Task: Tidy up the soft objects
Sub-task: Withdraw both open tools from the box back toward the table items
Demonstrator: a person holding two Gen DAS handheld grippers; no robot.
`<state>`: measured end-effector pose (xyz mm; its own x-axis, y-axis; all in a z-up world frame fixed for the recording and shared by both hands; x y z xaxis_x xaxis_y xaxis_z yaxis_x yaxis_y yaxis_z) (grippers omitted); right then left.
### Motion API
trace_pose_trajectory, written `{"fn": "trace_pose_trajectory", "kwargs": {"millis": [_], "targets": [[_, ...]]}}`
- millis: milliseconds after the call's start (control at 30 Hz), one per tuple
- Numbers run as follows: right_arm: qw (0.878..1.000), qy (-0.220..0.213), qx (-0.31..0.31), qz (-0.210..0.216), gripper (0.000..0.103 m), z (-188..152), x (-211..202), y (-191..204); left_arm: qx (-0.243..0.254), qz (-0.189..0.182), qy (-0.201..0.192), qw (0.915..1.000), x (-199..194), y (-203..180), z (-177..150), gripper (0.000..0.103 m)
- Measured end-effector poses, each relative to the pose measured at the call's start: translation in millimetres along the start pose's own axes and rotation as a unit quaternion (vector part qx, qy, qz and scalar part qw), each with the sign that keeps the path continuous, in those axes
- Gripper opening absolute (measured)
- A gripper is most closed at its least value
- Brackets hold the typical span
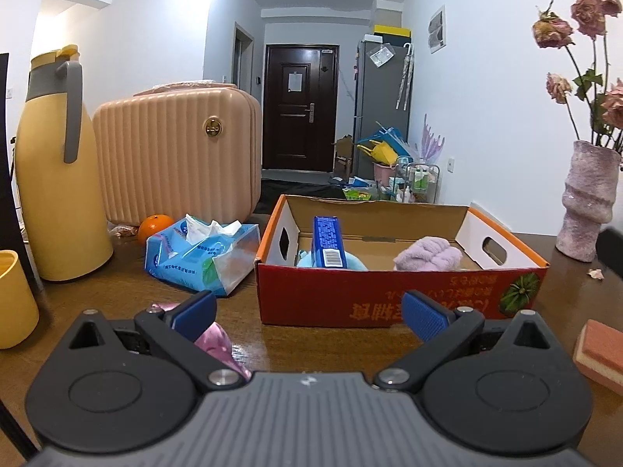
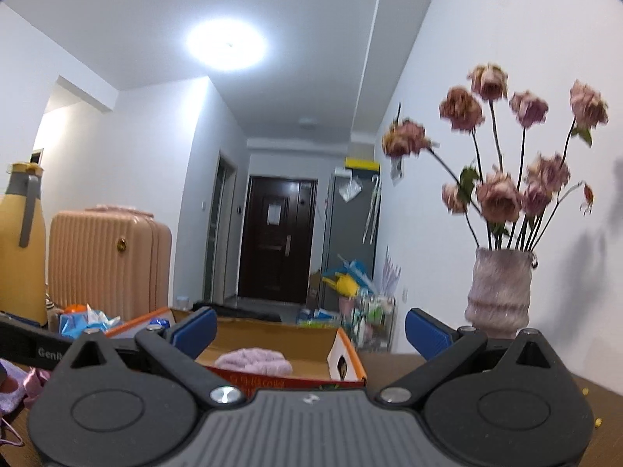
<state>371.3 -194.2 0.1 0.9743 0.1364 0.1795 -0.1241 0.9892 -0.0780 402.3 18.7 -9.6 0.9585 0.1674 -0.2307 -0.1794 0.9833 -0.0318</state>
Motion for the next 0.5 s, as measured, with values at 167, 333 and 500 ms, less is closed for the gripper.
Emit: {"fn": "trace_pose_trajectory", "kwargs": {"millis": [167,333,500], "targets": [[1.0,-0.004,0.003,0.007,0.103,6.1,-10.4,-1.3,0.004,-0.006,-0.006,1.0,-14.5,-0.2,-1.5,0.103],[1.0,0.014,-0.001,0.016,0.103,8.2,-17.0,-2.0,0.001,-0.009,-0.003,1.0,-25.2,2.5,-3.0,0.103],[0.999,0.019,0.004,0.035,0.103,10.0,-31.0,-2.4,0.0,-0.013,-0.002,0.9999,-34.6,5.4,-3.4,0.103]]}}
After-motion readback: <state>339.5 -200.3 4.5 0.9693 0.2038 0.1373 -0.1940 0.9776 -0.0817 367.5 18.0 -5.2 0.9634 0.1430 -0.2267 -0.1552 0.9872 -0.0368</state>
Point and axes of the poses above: each gripper's, at about its wrist camera, not at the fingertips, and x roughly the way its jaws point, y to its left, z to its top, the point moved 2 cm from there along x, roughly the way its jaws point, and after that the axes turned 9 degrees about -y, right-handed, at the moved point
